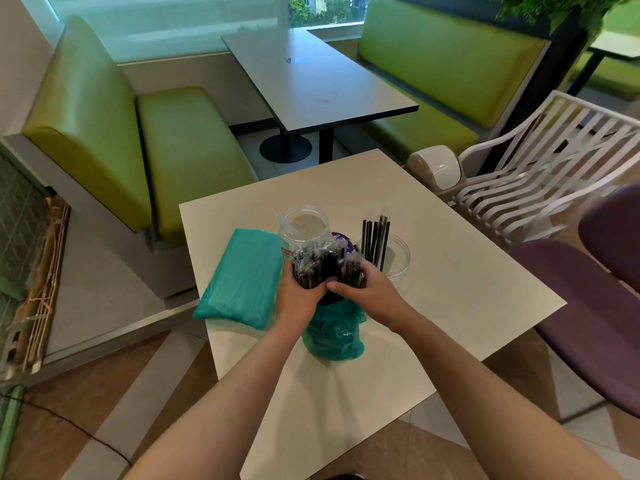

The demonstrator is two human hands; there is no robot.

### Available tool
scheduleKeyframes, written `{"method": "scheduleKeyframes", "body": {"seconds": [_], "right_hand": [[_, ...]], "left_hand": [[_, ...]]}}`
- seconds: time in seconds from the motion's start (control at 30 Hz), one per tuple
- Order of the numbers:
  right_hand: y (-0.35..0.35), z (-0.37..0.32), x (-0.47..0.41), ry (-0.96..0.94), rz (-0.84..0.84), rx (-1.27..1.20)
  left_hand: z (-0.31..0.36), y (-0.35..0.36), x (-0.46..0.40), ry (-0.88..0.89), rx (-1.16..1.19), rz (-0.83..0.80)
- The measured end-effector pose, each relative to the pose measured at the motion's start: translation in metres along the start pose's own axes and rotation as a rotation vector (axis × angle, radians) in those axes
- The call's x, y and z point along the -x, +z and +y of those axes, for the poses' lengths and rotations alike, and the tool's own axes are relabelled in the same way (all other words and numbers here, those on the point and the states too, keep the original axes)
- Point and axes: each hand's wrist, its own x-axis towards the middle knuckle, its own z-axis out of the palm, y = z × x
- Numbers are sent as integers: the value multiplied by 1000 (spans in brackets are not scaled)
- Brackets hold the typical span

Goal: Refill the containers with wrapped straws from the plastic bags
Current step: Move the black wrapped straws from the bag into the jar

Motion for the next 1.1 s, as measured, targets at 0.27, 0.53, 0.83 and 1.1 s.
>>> {"method": "scheduleKeyframes", "body": {"seconds": [0.27,0.53,0.83,1.1], "right_hand": [[0,-4,-7,-76,180,170],[-18,-33,-15,-97,144,151],[-32,-46,-26,-97,182,204],[-19,-39,-23,-22,194,46]], "left_hand": [[3,-1,-1,19,25,-4],[8,-7,-3,28,50,-13],[7,-7,-7,22,15,-40],[8,-4,-5,32,28,-53]]}}
